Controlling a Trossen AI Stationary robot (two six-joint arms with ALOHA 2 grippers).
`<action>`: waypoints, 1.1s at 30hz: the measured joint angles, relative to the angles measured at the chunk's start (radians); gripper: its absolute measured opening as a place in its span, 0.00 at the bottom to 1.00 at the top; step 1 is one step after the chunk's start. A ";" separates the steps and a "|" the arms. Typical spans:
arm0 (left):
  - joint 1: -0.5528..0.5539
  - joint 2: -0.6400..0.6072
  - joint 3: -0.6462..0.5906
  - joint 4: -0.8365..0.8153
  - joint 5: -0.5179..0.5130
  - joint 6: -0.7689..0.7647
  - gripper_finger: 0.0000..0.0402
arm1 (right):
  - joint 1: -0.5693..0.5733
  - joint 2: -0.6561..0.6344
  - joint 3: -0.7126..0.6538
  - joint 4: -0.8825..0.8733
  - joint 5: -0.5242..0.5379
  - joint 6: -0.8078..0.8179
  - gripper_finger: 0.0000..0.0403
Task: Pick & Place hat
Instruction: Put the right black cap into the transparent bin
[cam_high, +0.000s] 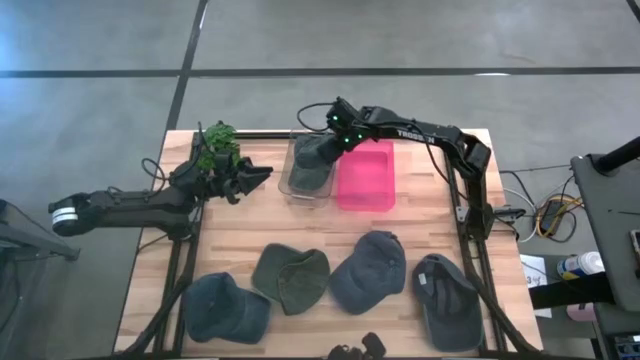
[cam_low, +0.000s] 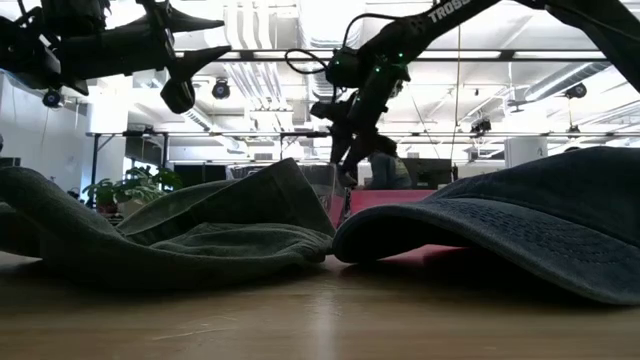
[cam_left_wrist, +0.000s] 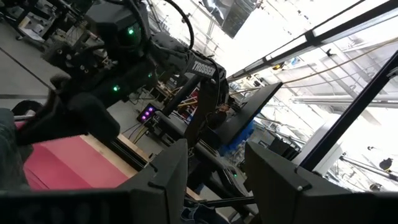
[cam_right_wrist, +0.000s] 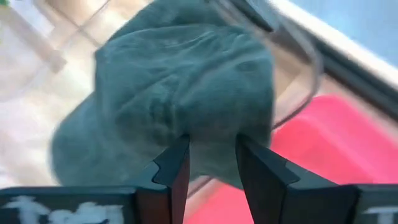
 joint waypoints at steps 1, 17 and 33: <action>0.000 0.000 0.000 0.000 0.000 0.000 0.38 | 0.000 0.000 -0.005 0.003 0.018 -0.018 0.30; 0.000 0.000 0.000 0.000 -0.038 -0.004 0.38 | 0.020 0.004 -0.051 0.174 0.001 -0.120 0.30; 0.000 0.000 0.000 -0.026 -0.057 -0.011 0.38 | 0.024 0.139 0.051 0.122 -0.070 -0.201 0.26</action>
